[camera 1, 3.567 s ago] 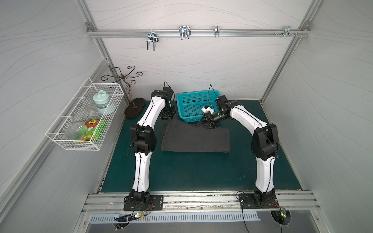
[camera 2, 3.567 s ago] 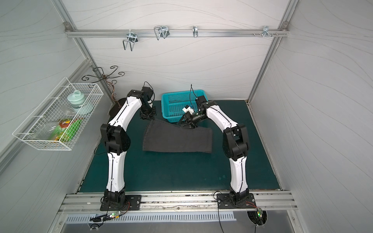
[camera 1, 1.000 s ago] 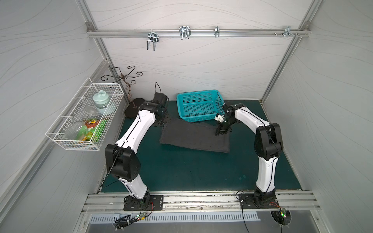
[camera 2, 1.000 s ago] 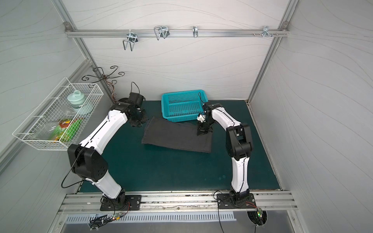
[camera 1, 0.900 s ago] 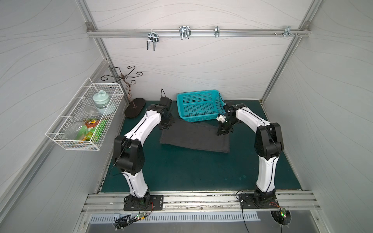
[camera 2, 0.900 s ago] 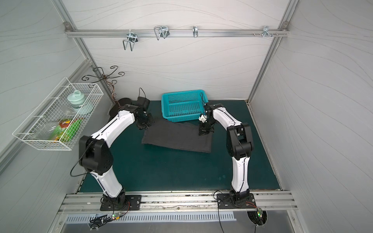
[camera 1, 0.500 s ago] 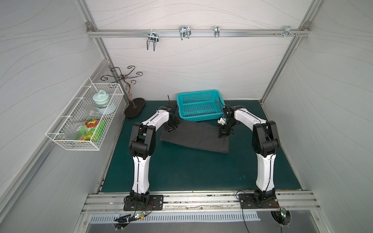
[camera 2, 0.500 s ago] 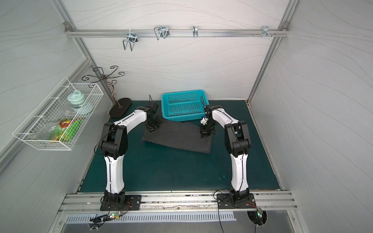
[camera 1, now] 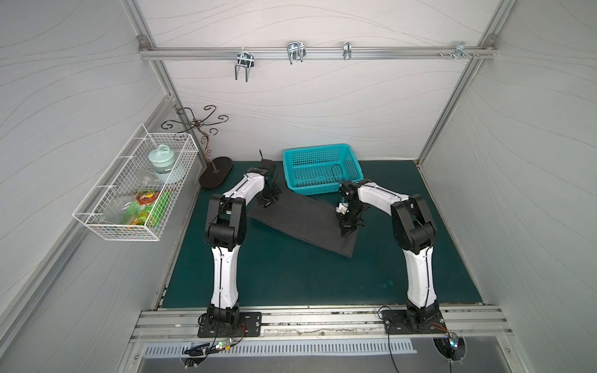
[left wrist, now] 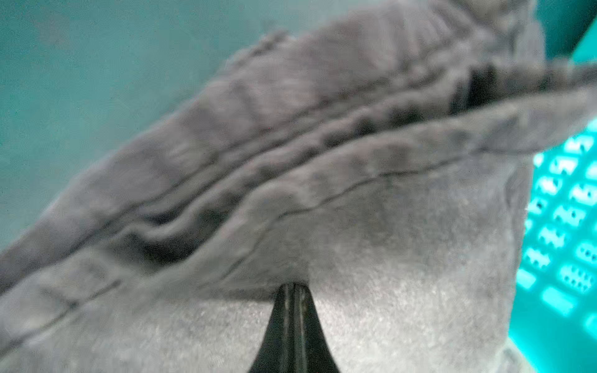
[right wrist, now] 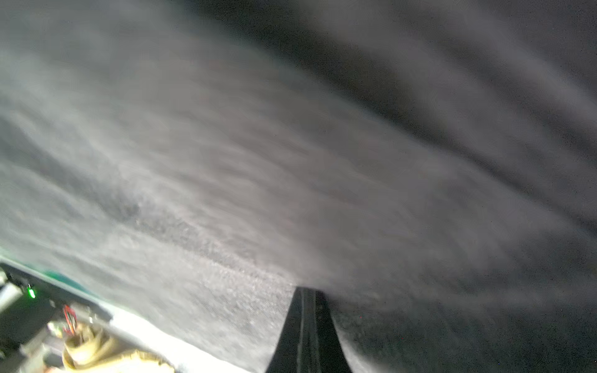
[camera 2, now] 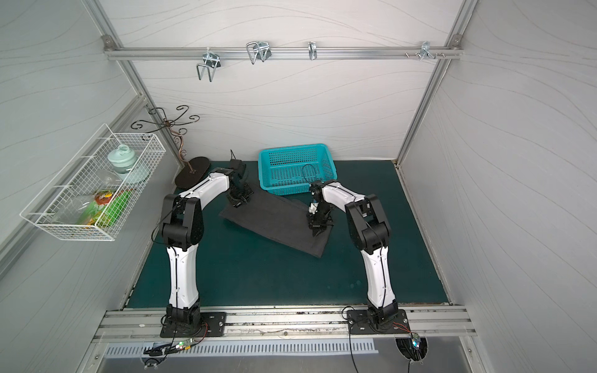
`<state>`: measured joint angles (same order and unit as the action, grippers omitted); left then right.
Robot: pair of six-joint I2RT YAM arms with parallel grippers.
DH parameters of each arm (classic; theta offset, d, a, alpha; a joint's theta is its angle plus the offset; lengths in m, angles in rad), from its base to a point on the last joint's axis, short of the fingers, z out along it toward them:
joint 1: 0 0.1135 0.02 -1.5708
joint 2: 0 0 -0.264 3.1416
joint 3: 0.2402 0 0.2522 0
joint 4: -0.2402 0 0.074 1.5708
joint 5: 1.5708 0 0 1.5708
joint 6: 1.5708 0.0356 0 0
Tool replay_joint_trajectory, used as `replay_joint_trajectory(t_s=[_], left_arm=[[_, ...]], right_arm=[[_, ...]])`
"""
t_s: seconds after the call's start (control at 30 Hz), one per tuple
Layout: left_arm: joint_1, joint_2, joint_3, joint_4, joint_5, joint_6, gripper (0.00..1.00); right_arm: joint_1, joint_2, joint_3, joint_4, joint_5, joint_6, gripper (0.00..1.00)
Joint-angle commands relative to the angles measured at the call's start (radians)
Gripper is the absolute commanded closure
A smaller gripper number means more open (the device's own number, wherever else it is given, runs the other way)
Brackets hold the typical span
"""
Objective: Roll up the long pants
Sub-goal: Adjust the long pant at the center of the board, then move the bin to the corner of the board.
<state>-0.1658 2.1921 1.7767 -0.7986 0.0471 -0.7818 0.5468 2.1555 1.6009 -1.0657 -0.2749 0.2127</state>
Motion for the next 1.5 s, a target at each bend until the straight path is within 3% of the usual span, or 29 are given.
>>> replay_joint_trajectory(t_s=[0.0, 0.2, 0.4, 0.6, 0.7, 0.77, 0.83, 0.97, 1.27, 1.47], left_arm=[[0.031, 0.050, 0.062, -0.033, -0.055, 0.051, 1.00], [0.038, 0.145, 0.242, -0.083, -0.031, 0.090, 1.00], [0.037, 0.161, 0.329, -0.099, 0.027, 0.093, 1.00], [0.010, 0.007, 0.300, -0.067, 0.045, 0.073, 0.67], [-0.018, -0.069, 0.231, 0.038, 0.061, 0.044, 0.60], [-0.035, -0.086, 0.179, 0.127, 0.053, 0.023, 0.64], [-0.041, -0.051, 0.188, 0.153, 0.047, 0.008, 0.76], [-0.044, 0.106, 0.351, 0.114, 0.067, 0.001, 1.00], [-0.049, 0.282, 0.552, 0.156, 0.047, -0.049, 1.00], [-0.062, 0.398, 0.647, 0.200, 0.142, -0.106, 1.00]], right_arm=[[0.132, 0.048, -0.032, 0.004, -0.054, 0.041, 1.00], [0.298, 0.078, 0.065, 0.041, -0.251, 0.034, 1.00], [0.269, -0.020, 0.158, 0.051, -0.214, 0.018, 1.00], [0.092, -0.201, 0.128, 0.075, -0.159, 0.021, 1.00], [-0.009, -0.263, 0.094, 0.087, -0.144, 0.025, 1.00], [-0.074, -0.293, 0.067, 0.100, -0.163, 0.030, 1.00], [-0.122, -0.308, 0.051, 0.102, -0.179, 0.032, 1.00], [-0.170, -0.321, 0.033, 0.091, -0.204, 0.019, 1.00], [-0.196, -0.342, -0.007, 0.073, -0.233, 0.013, 1.00], [-0.215, -0.326, 0.004, 0.051, -0.239, -0.003, 1.00]])
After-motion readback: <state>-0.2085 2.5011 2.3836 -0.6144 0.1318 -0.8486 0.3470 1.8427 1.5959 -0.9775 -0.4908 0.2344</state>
